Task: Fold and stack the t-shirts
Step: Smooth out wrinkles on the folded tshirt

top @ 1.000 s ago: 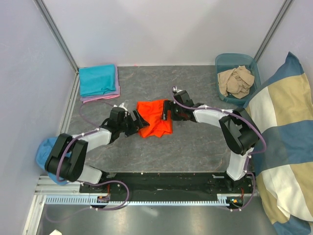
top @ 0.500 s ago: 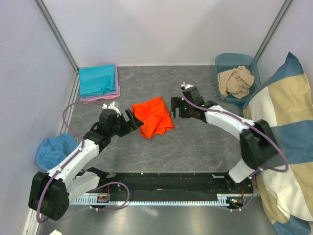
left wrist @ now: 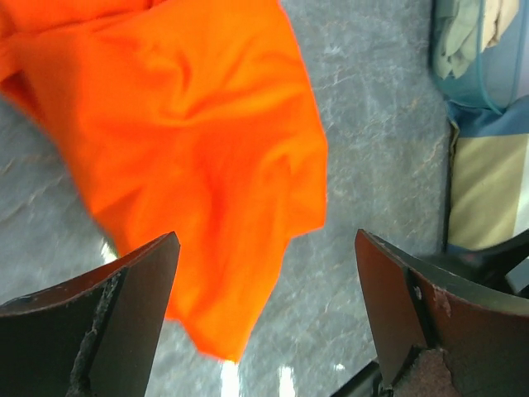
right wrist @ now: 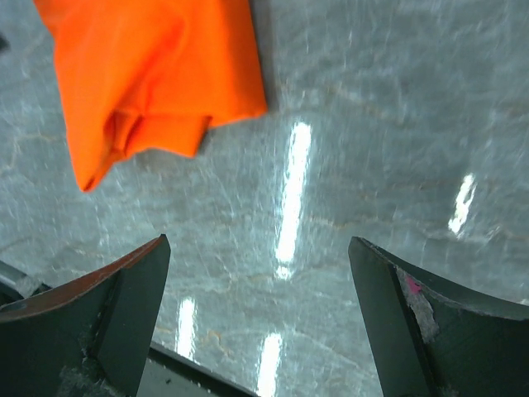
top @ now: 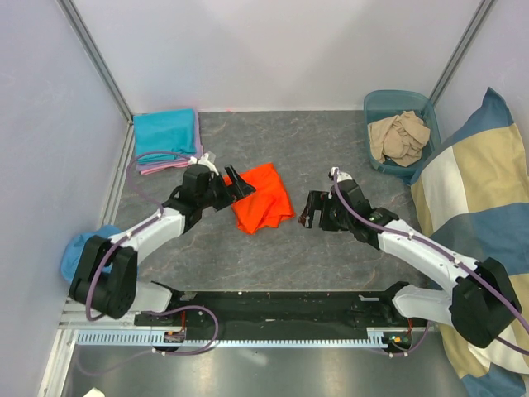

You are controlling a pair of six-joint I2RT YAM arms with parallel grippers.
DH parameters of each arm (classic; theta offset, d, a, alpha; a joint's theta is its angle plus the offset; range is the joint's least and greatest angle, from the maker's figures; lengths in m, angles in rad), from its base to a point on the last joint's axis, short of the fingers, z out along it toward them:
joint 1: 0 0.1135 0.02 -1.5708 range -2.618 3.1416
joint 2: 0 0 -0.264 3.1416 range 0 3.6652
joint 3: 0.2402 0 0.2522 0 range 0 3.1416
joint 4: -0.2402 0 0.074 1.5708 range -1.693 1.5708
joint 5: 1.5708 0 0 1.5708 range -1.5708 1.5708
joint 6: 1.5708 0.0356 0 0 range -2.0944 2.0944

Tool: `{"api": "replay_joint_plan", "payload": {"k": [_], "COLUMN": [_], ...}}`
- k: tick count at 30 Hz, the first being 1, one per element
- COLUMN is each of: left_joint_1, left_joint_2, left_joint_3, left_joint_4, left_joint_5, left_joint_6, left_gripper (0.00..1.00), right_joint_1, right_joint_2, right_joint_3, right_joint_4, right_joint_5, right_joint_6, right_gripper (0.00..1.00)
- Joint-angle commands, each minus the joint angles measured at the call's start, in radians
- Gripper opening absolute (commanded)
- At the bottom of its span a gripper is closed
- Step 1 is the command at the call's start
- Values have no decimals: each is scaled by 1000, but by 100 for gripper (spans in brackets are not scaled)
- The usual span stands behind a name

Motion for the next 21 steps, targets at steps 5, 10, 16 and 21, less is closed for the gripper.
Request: {"api": "replay_joint_plan", "payload": {"k": [5, 10, 16, 21], "left_joint_1": [4, 6, 5, 6], "left_joint_2": [177, 292, 347, 360], "left_joint_3": [210, 286, 203, 128], "left_joint_4": [134, 125, 152, 198], "left_joint_5": [-19, -73, -83, -65], "left_joint_6": [93, 111, 82, 57], "left_gripper": [94, 95, 94, 94], "right_joint_1": [55, 87, 136, 154], "right_joint_2": [-41, -31, 1, 83], "right_joint_3": [-66, -87, -93, -67], "right_joint_4": [53, 100, 233, 268], "right_joint_5": [1, -7, 15, 15], "right_joint_6": [71, 112, 187, 194], "right_gripper": [98, 98, 98, 98]}}
